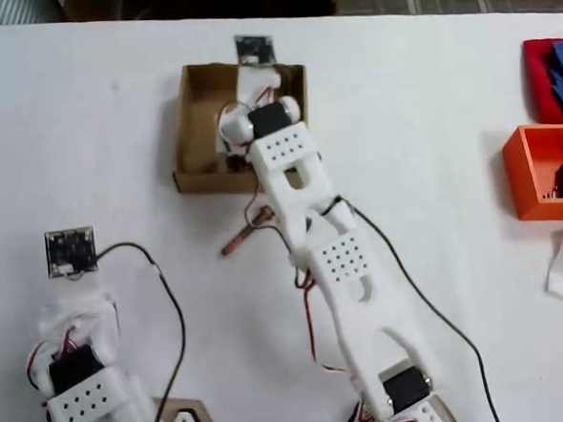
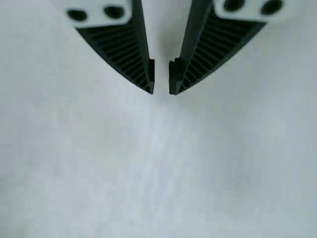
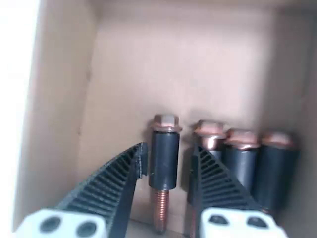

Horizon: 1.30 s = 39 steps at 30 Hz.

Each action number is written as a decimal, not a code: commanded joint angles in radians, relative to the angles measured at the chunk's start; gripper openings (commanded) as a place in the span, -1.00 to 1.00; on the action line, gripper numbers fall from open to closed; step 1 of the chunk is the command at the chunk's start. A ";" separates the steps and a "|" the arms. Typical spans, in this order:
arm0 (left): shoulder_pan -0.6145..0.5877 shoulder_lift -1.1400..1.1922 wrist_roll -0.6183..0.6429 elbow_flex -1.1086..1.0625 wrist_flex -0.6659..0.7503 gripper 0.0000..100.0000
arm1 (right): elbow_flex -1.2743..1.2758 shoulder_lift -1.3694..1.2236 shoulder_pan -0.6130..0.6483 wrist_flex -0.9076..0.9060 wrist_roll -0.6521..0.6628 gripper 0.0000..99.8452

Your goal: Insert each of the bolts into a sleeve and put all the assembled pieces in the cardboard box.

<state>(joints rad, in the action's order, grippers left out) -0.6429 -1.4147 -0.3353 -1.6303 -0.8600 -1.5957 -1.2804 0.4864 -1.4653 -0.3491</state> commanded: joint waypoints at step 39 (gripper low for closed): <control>0.008 -0.009 0.009 -0.002 0.032 -0.85 | 1.527 1.211 -0.042 -0.113 1.042 -0.73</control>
<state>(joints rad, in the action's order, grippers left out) -0.6429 -1.4147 -0.3353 -1.6303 -0.8447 -0.2117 -0.1343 0.4557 -1.6617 0.4795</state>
